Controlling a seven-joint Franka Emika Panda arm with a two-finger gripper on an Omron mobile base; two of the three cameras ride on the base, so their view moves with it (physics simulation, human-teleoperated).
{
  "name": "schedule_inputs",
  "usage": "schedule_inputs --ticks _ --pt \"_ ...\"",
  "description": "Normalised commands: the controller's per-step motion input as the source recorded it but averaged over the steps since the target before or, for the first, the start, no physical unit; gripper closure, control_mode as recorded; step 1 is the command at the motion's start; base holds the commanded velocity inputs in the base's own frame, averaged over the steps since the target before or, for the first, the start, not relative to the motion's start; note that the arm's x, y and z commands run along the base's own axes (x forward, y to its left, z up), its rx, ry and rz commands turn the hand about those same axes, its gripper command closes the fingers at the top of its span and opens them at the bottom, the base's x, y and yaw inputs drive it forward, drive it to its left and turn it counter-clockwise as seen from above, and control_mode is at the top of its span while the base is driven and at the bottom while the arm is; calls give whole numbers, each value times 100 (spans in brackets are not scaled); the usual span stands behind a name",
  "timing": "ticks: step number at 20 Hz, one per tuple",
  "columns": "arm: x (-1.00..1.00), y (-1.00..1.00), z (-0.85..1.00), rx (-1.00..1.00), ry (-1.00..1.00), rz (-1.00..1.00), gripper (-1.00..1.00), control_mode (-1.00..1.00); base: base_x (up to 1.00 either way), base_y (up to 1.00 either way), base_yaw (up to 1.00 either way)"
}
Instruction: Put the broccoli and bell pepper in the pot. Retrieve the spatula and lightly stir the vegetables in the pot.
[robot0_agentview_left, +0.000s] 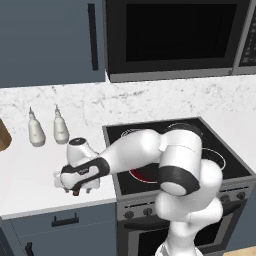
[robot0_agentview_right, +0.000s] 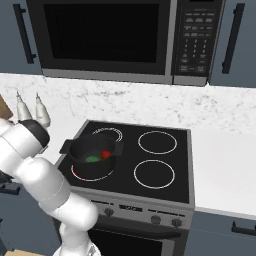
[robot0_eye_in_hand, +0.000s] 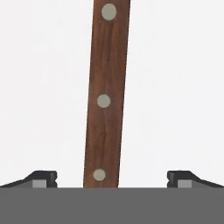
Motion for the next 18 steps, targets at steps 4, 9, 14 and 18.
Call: schedule_inputs --ticks 4,9,14,18 --pt "11 0 -25 0 -10 0 -100 -100 0 0 0" --pt "0 0 -30 0 -11 0 -100 -100 0 0 0" --pt "0 -5 -28 0 -4 0 100 -100 0 0 0" --pt "-5 -11 -25 1 5 0 100 -100 0 0 0"
